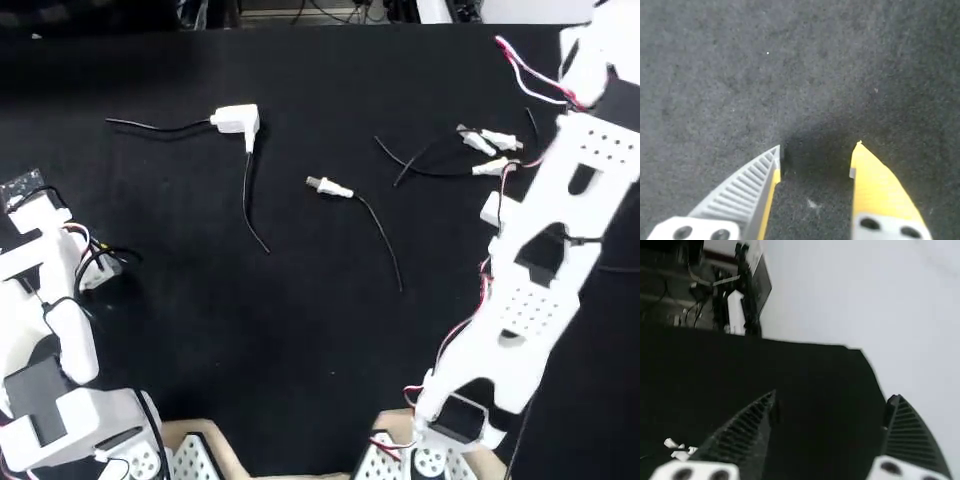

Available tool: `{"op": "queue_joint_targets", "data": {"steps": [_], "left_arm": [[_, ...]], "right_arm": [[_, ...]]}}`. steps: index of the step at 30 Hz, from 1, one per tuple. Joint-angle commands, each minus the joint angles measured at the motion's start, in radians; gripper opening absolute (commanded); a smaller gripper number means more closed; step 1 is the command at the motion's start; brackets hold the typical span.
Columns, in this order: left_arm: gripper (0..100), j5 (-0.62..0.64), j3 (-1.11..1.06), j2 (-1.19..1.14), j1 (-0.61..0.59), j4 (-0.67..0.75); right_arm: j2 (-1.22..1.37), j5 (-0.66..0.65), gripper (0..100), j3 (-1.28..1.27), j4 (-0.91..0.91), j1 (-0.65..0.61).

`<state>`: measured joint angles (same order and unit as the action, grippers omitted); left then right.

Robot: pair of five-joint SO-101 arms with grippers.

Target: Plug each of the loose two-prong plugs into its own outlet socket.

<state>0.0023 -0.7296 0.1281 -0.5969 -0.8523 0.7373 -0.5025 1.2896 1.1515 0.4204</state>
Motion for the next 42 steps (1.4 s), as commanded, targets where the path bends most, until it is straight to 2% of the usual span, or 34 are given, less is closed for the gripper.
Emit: {"op": "queue_joint_targets", "data": {"steps": [1,5,8,10,18,21,24,27,30,35,42], "left_arm": [[23,0.009,0.002,0.015,0.012,0.012],[23,0.009,0.002,0.015,0.012,0.014],[23,0.009,0.002,0.014,0.012,0.014],[23,0.009,0.004,0.012,0.012,0.014],[23,0.006,0.001,0.009,0.013,0.037],[23,0.006,-0.001,0.009,0.013,0.040],[23,0.005,-0.015,0.017,0.013,0.046],[23,0.005,-0.015,0.015,0.013,0.046],[23,0.005,-0.015,0.015,0.013,0.046],[23,0.005,-0.013,0.015,0.013,0.046],[23,0.005,-0.012,0.015,0.013,0.046]], "right_arm": [[0.044,-0.011,33.2,-0.001,0.055,-0.072],[0.054,-0.048,33.2,-0.001,0.308,-0.206],[0.058,-0.203,33.2,0.001,0.534,-0.325],[0.062,-0.287,33.2,-0.015,0.618,-0.393],[0.062,-0.494,32.2,-0.239,0.605,-0.502],[0.062,-0.531,23.8,-0.340,0.569,-0.548],[0.062,-0.529,13.6,-0.420,0.440,-0.568],[0.068,-0.529,5.4,-0.495,0.279,-0.551],[0.082,-0.529,1.6,-0.512,0.233,-0.532],[0.067,-0.534,1.2,-0.479,0.322,-0.545],[0.002,-0.529,1.2,-0.242,0.601,-0.694]]}}
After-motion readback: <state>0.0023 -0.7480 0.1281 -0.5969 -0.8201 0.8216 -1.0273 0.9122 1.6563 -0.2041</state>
